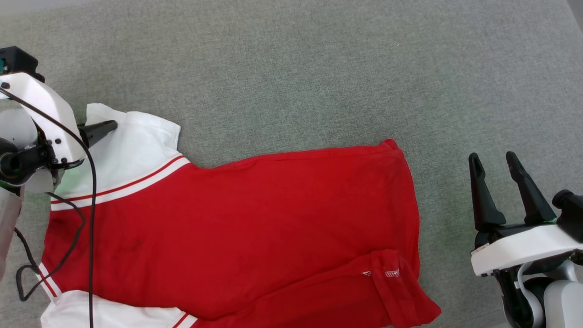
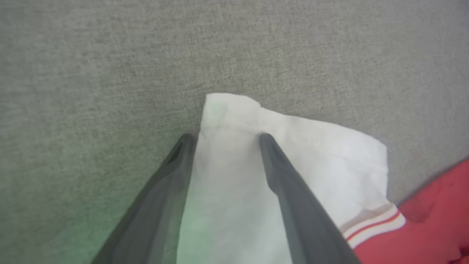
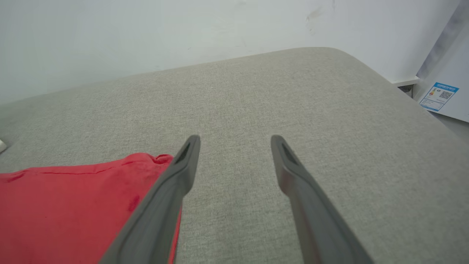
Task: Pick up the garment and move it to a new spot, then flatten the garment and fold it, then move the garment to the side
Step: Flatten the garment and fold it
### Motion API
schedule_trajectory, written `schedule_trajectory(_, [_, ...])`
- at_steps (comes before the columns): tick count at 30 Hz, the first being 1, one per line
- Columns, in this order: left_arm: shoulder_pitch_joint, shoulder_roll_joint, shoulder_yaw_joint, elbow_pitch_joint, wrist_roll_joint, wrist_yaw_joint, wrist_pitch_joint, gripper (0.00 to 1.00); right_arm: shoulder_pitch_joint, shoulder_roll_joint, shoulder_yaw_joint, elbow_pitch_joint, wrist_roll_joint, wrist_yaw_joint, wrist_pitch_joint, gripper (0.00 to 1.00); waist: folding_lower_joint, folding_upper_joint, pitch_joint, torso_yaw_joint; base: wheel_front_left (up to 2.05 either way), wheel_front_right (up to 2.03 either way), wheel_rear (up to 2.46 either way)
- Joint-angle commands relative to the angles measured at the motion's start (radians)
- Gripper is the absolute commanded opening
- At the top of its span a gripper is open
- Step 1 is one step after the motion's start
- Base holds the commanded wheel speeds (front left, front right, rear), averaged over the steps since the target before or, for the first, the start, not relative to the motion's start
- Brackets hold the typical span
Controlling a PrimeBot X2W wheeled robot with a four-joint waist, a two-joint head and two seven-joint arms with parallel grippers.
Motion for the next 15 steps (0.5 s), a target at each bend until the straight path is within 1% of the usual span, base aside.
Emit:
schedule_trajectory(1, [0.091, -0.052, -0.058, 0.045, -0.006, 0.004, 0.058, 0.0, -0.021, 0.002, 0.001, 0.004, 0.005, 0.0, 0.004, 1.0, 0.0001, -0.0001, 0.005, -0.003, 0.0, 0.0, 0.0])
schedule_trajectory(3, [0.097, -0.065, -0.063, 0.05, -0.013, 0.001, 0.069, 0.0, -0.024, 0.003, 0.002, 0.009, 0.008, 0.0, 0.008, 1.0, 0.0001, -0.0001, 0.009, -0.002, 0.0, 0.0, 0.0])
schedule_trajectory(6, [0.095, -0.069, -0.061, 0.049, -0.01, -0.005, 0.042, 0.0, -0.03, 0.003, 0.01, 0.015, 0.016, 0.0, 0.027, 1.0, 0.0001, -0.0001, 0.007, 0.003, 0.0, 0.0, 0.0])
schedule_trajectory(10, [0.054, -0.06, -0.051, 0.044, 0.013, -0.012, -0.012, 0.0, -0.051, 0.003, 0.02, 0.05, 0.04, 0.0, 0.1, 1.0, 0.0001, -0.0001, -0.01, 0.023, 0.0, 0.0, 0.0])
schedule_trajectory(11, [0.042, -0.06, -0.046, 0.039, 0.016, -0.013, -0.029, 0.0, -0.057, 0.002, 0.02, 0.066, 0.041, 0.0, 0.135, 1.0, 0.0001, -0.0001, -0.016, 0.029, 0.0, 0.0, 0.0])
schedule_trajectory(12, [-0.001, -0.053, -0.035, 0.015, 0.045, -0.01, -0.087, 0.0, -0.097, -0.007, 0.025, 0.113, 0.053, 0.0, 0.25, 1.0, 0.0001, -0.0001, -0.033, 0.051, 0.0, 0.0, 0.0])
schedule_trajectory(15, [-0.03, -0.06, -0.033, -0.004, 0.068, -0.003, -0.138, 0.0, -0.147, -0.042, 0.044, 0.155, 0.078, 0.0, 0.377, 1.0, 0.0001, -0.0001, -0.046, 0.081, 0.0, 0.0, 0.0])
